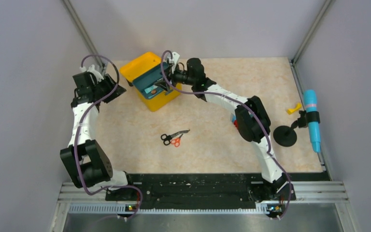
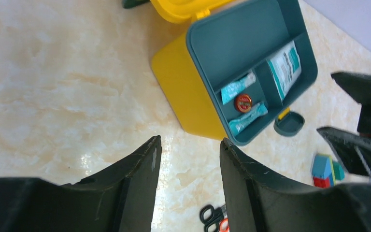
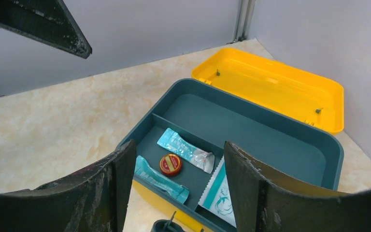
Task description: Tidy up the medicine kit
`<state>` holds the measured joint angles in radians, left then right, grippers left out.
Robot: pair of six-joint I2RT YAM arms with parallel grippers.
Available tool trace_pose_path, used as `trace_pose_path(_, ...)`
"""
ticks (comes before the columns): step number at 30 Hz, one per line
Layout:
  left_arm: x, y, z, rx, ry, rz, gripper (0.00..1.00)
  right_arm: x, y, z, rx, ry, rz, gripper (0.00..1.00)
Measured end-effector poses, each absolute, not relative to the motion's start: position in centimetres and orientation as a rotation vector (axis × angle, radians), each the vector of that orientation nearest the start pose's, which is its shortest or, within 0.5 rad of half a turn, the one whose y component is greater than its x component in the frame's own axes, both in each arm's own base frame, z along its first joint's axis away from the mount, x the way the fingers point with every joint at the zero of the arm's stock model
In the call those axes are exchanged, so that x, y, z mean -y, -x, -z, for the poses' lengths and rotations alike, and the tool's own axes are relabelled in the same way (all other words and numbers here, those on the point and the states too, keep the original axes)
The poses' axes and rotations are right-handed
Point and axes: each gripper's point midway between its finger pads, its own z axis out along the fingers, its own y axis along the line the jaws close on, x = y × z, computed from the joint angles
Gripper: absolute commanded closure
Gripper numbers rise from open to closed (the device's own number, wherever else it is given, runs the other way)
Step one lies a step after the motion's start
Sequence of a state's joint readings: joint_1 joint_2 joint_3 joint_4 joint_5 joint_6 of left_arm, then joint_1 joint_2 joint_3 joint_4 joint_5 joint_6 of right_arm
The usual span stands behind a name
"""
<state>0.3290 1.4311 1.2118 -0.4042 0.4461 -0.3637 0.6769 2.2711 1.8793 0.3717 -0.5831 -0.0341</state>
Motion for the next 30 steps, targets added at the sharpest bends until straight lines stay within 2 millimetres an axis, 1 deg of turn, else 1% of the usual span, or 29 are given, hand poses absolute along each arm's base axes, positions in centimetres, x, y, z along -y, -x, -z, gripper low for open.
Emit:
trace_pose_path(3, -2.7, -39.6, -20.9, -2.115, 0.35, 0.568, 0.48, -47.9, -45.2, -22.9, -1.366, 1.013, -0.971, 0.41)
trace_pose_path(5, -0.8, -38.3, -20.4, -2.114, 0.183, 0.623, 0.49, -46.6, -44.4, -22.8, -1.383, 1.041, -0.982, 0.45)
trace_pose_path(7, 1.4, -36.6, -20.1, -2.099, -0.018, 0.67, 0.48, -44.5, -43.2, -22.7, -1.403, 1.087, -0.987, 0.48)
trace_pose_path(10, 5.1, -33.9, -20.0, -2.054, -0.374, 0.699, 0.5, -40.8, -41.1, -22.1, -1.417, 1.175, -0.963, 0.53)
trace_pose_path(12, 7.9, -32.1, -19.6, -2.01, -0.626, 0.714, 0.52, -38.4, -39.5, -20.9, -1.426, 1.253, -0.932, 0.55)
trace_pose_path(13, 9.1, -31.3, -19.2, -1.992, -0.732, 0.72, 0.52, -37.3, -38.6, -19.9, -1.432, 1.302, -0.914, 0.56)
trace_pose_path(14, 10.2, -30.4, -18.6, -1.973, -0.831, 0.732, 0.52, -36.6, -37.9, -18.7, -1.44, 1.347, -0.9, 0.57)
trace_pose_path(16, 11.4, -28.8, -17.1, -1.965, -0.935, 0.761, 0.51, -35.8, -36.6, -16.3, -1.455, 1.439, -0.886, 0.62)
trace_pose_path(18, 11.5, -27.9, -15.5, -1.998, -0.943, 0.78, 0.51, -35.2, -35.3, -13.3, -1.486, 1.541, -0.888, 0.65)
trace_pose_path(20, 11.3, -27.5, -14.6, -2.04, -0.903, 0.792, 0.51, -34.7, -34.5, -10.5, -1.522, 1.635, -0.898, 0.66)
trace_pose_path(23, 11.2, -27.6, -14.2, -2.099, -0.778, 0.8, 0.51, -34.6, -34.1, -6.9, -1.56, 1.759, -0.91, 0.65)
trace_pose_path(25, 10.9, -28.2, -14.5, -2.136, -0.651, 0.79, 0.5, -34.6, -33.5, -5.3, -1.578, 1.819, -0.922, 0.65)
trace_pose_path(27, 10.6, -28.8, -14.7, -2.185, -0.5, 0.781, 0.5, -34.9, -32.7, -4.1, -1.581, 1.872, -0.934, 0.64)
trace_pose_path(30, 9.8, -29.6, -14.6, -2.244, -0.291, 0.761, 0.49, -35.5, -31.4, -3.5, -1.566, 1.934, -0.947, 0.64)
